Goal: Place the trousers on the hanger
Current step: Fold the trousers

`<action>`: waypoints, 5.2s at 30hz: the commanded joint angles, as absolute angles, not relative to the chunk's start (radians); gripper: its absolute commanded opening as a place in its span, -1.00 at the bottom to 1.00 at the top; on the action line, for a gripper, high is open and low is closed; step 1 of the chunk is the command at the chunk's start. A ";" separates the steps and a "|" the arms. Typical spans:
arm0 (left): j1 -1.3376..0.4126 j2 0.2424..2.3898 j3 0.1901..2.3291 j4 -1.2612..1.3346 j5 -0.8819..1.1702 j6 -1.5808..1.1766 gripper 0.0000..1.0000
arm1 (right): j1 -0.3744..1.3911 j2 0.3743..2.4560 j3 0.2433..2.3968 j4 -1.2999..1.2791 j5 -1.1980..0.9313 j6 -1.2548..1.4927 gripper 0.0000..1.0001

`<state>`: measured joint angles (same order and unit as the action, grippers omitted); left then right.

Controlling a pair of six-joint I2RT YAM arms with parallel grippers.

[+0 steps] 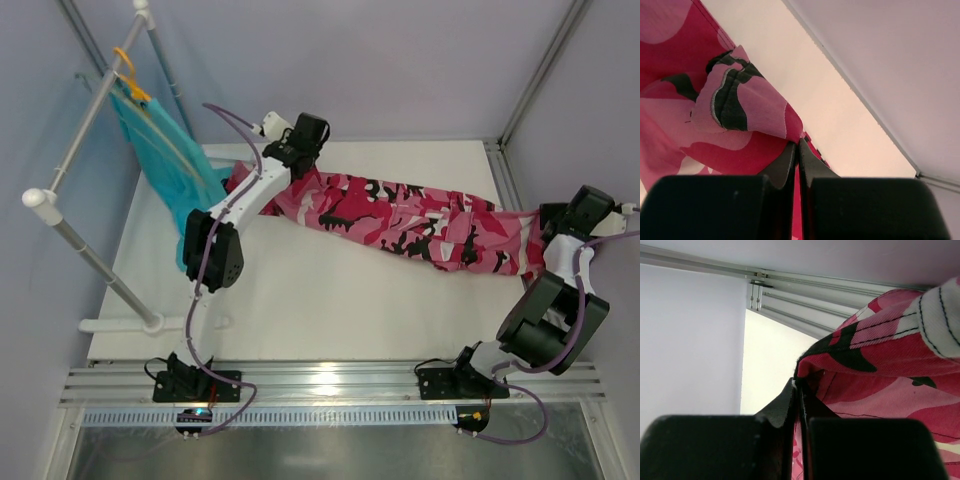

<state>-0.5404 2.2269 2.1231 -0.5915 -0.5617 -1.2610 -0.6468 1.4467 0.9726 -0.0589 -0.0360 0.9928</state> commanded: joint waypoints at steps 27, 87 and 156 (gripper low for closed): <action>-0.179 2.312 2.198 -0.517 -0.634 -1.256 -0.99 | -0.604 1.664 1.157 0.130 0.015 0.922 -0.92; -0.578 1.505 1.143 -0.290 -0.124 -0.844 1.00 | 0.138 1.209 0.565 -0.197 0.298 0.830 -0.14; -0.347 1.643 1.152 -0.319 -0.003 -0.856 0.93 | -0.152 1.222 0.496 -0.154 0.236 0.997 0.40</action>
